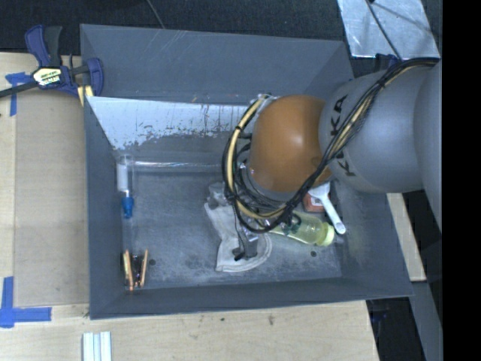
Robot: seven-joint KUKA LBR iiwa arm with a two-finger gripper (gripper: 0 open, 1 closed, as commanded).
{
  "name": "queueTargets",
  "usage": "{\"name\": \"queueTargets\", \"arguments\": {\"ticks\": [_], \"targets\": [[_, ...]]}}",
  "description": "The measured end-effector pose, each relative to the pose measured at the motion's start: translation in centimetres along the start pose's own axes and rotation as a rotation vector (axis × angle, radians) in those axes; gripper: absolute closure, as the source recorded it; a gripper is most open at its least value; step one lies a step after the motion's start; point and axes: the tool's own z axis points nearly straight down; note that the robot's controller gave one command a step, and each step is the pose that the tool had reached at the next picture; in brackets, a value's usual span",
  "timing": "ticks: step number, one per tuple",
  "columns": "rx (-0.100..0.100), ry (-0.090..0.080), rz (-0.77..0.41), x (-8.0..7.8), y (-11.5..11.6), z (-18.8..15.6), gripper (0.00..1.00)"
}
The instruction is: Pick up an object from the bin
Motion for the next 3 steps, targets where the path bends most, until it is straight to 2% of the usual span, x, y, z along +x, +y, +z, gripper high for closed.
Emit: {"name": "queueTargets", "arguments": {"ticks": [1,2,3], "targets": [[0.002,-0.007,-0.280,0.8,1.5,-0.5,0.00],[0.001,-0.005,-0.351,2.8,1.7,2.9,0.00],[0.000,-0.003,-0.819,-0.1,1.2,4.0,1.00]]}}
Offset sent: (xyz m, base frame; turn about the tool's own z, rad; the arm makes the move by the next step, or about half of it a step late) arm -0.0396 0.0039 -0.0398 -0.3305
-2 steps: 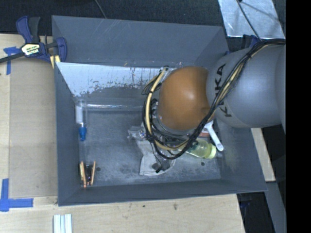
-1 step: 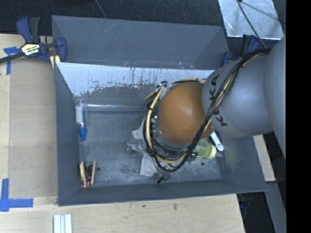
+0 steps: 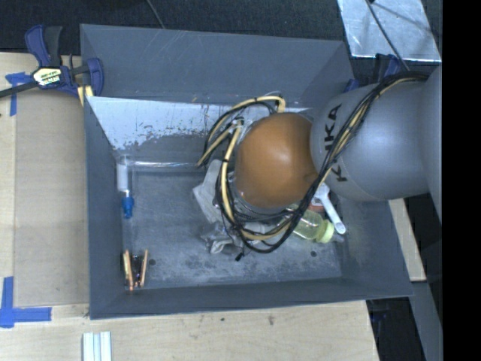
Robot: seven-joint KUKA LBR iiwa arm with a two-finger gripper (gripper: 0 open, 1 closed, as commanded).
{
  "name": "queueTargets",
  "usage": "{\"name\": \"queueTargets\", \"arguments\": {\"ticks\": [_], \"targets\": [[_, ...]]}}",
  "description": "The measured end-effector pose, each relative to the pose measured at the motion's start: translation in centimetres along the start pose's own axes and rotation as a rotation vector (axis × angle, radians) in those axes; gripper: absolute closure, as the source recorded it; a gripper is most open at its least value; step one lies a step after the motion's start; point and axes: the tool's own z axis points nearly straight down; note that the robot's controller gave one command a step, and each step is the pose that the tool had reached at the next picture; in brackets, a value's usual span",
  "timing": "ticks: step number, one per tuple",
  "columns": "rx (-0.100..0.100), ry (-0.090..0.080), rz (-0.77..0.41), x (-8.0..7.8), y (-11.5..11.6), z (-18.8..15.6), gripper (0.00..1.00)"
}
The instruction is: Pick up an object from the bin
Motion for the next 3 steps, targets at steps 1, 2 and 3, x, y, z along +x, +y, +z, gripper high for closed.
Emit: {"name": "queueTargets", "arguments": {"ticks": [1,2,3], "targets": [[0.000,0.000,0.001,0.0,0.0,0.0,1.00],[-0.004,0.002,0.001,0.1,0.2,-0.5,1.00],[-0.007,0.004,0.001,0.1,0.3,-2.6,1.00]]}}
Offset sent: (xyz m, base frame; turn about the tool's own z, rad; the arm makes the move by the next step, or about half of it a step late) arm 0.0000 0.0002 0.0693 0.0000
